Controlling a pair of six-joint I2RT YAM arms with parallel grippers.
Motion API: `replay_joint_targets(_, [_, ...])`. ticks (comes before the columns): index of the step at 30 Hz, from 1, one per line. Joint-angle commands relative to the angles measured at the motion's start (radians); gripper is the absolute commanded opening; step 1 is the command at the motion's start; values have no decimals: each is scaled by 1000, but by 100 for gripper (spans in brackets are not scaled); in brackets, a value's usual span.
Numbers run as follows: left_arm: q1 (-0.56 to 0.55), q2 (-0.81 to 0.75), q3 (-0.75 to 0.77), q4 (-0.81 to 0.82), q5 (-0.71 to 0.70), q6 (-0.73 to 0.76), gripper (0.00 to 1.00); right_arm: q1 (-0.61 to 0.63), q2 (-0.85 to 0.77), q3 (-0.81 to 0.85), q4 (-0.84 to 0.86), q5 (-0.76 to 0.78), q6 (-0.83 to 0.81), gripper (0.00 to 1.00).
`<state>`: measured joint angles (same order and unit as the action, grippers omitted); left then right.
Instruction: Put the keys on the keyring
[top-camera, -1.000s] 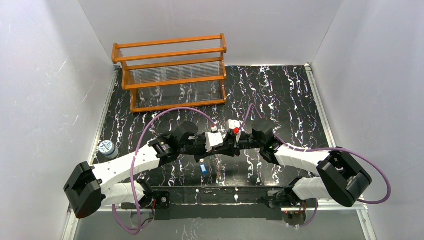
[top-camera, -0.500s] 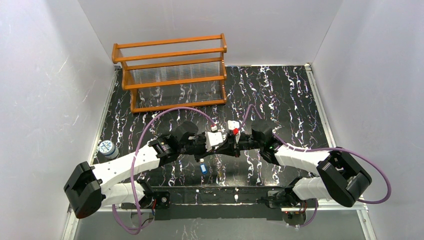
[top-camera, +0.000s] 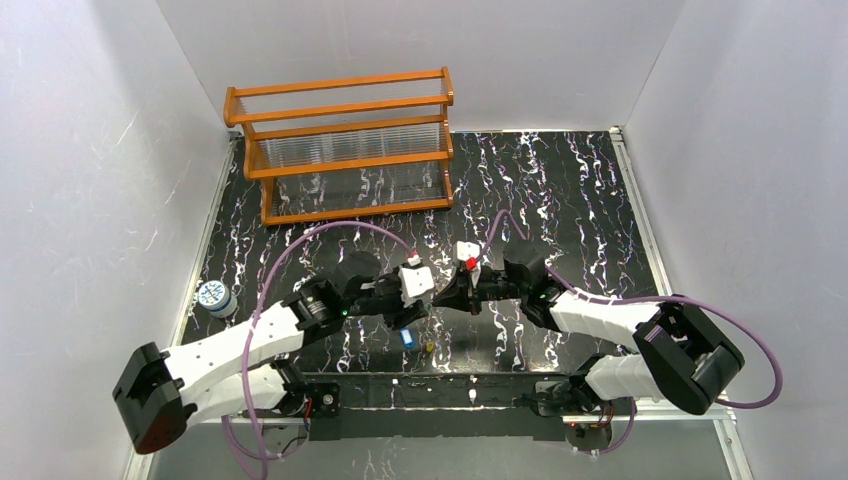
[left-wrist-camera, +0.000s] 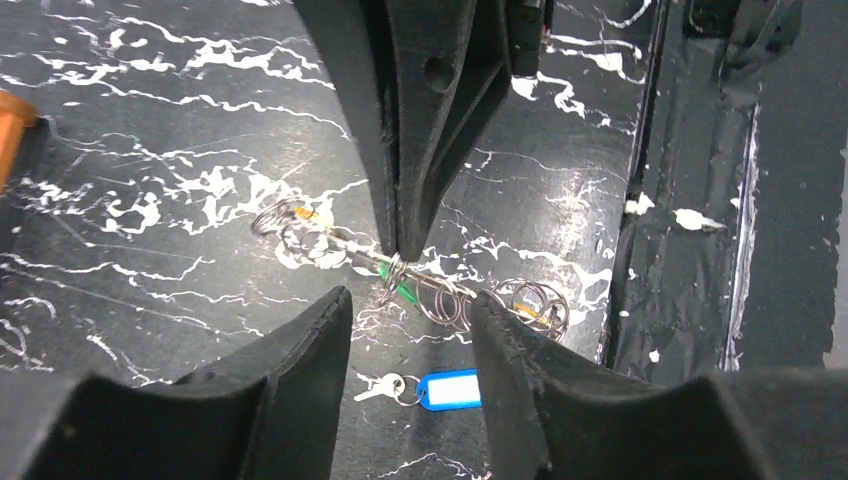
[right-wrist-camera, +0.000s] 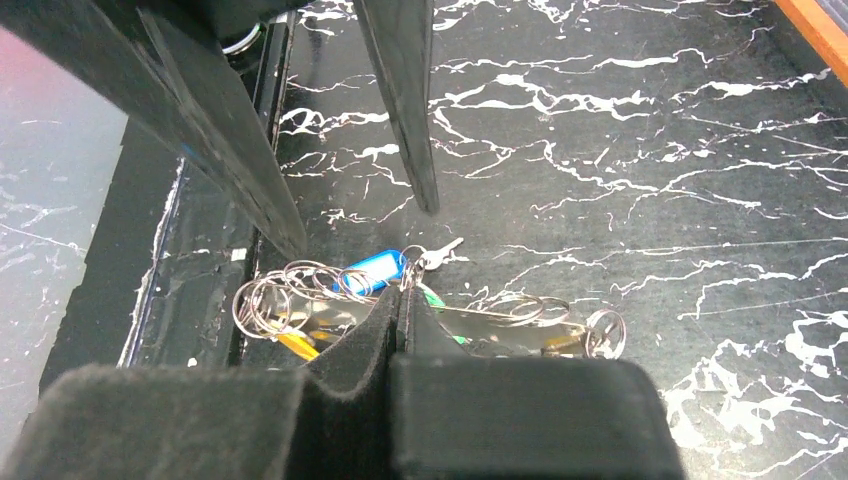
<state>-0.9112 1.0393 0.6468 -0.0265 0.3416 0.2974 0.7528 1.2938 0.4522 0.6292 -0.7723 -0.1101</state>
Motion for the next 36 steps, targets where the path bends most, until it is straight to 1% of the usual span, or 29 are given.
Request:
replay_joint_targets(1, [-4,-127,-79,89,-70,-46,48,-4,-50,-15,35,24,-20,1])
replay_joint_targets(4, [-3,-186,-139,145,-85,-81,48,-4,-66,-25,39,31,-23,1])
replay_joint_targets(8, [15,-199,-190,208,-28,-138,47,-4,-87,-40,43,32,-27,1])
replay_joint_targets(12, [84,-167,-224,310,113,-197,45,-13,-107,-53,56,4,-34,1])
replay_joint_targets(17, [210,-156,-297,513,305,-290,43,-32,-124,-58,63,-46,-29,1])
replay_joint_targets(19, [237,-159,-326,598,367,-338,42,-35,-131,-59,74,-68,-24,1])
replay_joint_targets(22, [270,-153,-367,706,445,-379,39,-35,-141,-59,104,-110,-7,1])
replay_joint_targets(29, [275,-157,-374,751,503,-336,37,-36,-132,-41,153,-214,38,1])
replay_joint_targets(36, [269,-130,-365,749,532,-311,34,-36,-137,-28,168,-227,59,1])
